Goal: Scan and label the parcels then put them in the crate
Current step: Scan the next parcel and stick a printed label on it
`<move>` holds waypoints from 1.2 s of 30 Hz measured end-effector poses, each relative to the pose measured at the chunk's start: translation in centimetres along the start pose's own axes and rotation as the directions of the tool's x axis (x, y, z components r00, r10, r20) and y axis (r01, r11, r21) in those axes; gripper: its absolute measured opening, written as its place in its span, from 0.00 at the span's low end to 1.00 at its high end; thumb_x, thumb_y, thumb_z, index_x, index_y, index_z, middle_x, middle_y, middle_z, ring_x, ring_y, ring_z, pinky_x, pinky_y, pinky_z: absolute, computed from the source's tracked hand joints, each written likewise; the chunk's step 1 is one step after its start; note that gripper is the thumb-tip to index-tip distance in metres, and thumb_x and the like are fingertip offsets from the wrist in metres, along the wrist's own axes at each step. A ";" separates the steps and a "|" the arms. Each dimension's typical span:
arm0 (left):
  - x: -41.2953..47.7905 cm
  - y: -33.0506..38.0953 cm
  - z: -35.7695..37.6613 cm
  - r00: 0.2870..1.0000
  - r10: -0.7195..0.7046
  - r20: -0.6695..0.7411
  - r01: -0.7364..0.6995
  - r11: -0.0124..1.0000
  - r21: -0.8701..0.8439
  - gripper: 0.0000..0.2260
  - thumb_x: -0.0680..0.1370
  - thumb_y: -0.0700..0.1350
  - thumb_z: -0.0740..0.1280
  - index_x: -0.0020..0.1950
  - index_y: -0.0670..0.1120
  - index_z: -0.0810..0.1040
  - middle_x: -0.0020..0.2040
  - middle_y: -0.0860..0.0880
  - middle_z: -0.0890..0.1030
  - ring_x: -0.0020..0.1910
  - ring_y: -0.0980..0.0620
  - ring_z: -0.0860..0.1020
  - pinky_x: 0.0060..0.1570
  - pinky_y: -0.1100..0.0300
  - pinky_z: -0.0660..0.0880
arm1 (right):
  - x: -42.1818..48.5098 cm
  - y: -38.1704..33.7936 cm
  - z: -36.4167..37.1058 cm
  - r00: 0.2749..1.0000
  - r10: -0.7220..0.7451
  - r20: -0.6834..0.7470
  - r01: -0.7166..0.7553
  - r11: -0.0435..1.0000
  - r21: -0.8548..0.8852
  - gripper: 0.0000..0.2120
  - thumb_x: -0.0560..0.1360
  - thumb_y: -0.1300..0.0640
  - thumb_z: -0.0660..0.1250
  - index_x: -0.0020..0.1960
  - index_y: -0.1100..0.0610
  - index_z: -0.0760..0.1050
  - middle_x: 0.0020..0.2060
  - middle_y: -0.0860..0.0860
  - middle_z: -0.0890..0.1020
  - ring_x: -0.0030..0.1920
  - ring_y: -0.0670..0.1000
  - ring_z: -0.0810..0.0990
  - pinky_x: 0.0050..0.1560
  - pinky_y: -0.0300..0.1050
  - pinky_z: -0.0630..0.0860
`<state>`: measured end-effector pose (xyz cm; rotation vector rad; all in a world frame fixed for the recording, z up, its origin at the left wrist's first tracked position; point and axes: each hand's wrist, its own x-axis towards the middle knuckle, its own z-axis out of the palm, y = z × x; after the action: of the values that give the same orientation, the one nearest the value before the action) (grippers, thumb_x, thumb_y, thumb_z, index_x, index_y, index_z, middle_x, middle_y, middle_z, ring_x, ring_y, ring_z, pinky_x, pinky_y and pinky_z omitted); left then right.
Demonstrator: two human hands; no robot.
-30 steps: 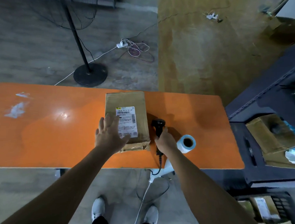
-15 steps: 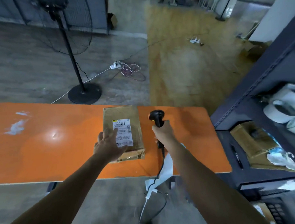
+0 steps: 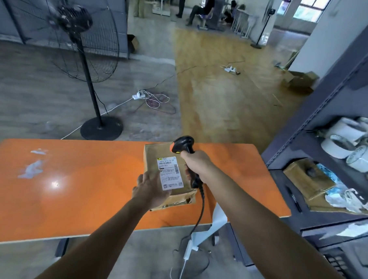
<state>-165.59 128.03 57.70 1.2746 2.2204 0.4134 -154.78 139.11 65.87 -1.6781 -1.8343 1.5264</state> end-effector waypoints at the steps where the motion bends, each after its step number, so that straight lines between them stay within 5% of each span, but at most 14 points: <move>1: -0.2 -0.1 -0.2 1.000 0.003 0.002 -0.003 1.000 -0.001 0.35 0.76 0.59 0.64 0.78 0.57 0.51 0.75 0.47 0.57 0.75 0.42 0.53 0.67 0.40 0.64 | -0.2 -0.1 0.2 1.000 0.006 0.003 -0.007 1.000 0.009 0.11 0.76 0.52 0.62 0.39 0.58 0.70 0.32 0.54 0.74 0.31 0.56 0.73 0.35 0.48 0.72; 12: -0.8 -1.2 -0.8 0.999 0.036 0.013 -0.036 0.998 -0.048 0.34 0.76 0.58 0.64 0.78 0.54 0.53 0.76 0.48 0.56 0.76 0.45 0.52 0.69 0.42 0.64 | -1.1 -0.6 1.5 1.000 0.020 0.009 -0.020 1.000 -0.019 0.13 0.79 0.52 0.60 0.40 0.58 0.69 0.33 0.53 0.74 0.23 0.50 0.72 0.27 0.40 0.71; 18: -0.8 -1.3 -0.6 0.999 0.031 0.011 -0.030 0.997 -0.072 0.35 0.76 0.56 0.64 0.78 0.56 0.51 0.76 0.48 0.56 0.76 0.45 0.53 0.69 0.42 0.65 | -0.4 0.2 1.3 1.000 0.013 -0.018 -0.014 0.999 -0.037 0.14 0.80 0.52 0.59 0.38 0.57 0.66 0.30 0.50 0.69 0.23 0.46 0.69 0.17 0.30 0.61; 24: -0.2 -0.6 -0.1 0.999 0.035 -0.009 -0.035 0.997 -0.070 0.33 0.75 0.56 0.65 0.77 0.55 0.55 0.74 0.50 0.59 0.74 0.45 0.55 0.67 0.44 0.66 | 0.4 1.2 1.2 0.998 0.038 -0.058 -0.037 0.999 0.017 0.10 0.76 0.54 0.60 0.38 0.58 0.69 0.34 0.55 0.74 0.33 0.55 0.75 0.37 0.46 0.73; 29: 1.1 0.9 1.0 0.999 0.043 -0.024 -0.043 0.999 0.000 0.34 0.75 0.58 0.65 0.77 0.52 0.56 0.75 0.49 0.58 0.74 0.45 0.54 0.67 0.44 0.65 | 2.0 4.0 -1.0 0.993 0.087 -0.082 -0.088 0.996 -0.003 0.12 0.77 0.57 0.60 0.35 0.57 0.66 0.25 0.50 0.69 0.31 0.55 0.72 0.34 0.43 0.68; 36: 3.0 4.3 2.5 0.999 0.030 -0.025 -0.027 0.993 0.114 0.36 0.76 0.61 0.63 0.79 0.51 0.52 0.79 0.47 0.50 0.77 0.43 0.48 0.72 0.44 0.58 | 5.8 9.6 -3.1 0.985 0.165 -0.041 -0.168 0.982 -0.085 0.07 0.74 0.58 0.65 0.40 0.61 0.70 0.36 0.58 0.73 0.39 0.58 0.77 0.39 0.48 0.69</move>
<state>-162.37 132.75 56.96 1.3686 2.2783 0.3200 -148.60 143.69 57.10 -1.9305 -1.8082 1.4882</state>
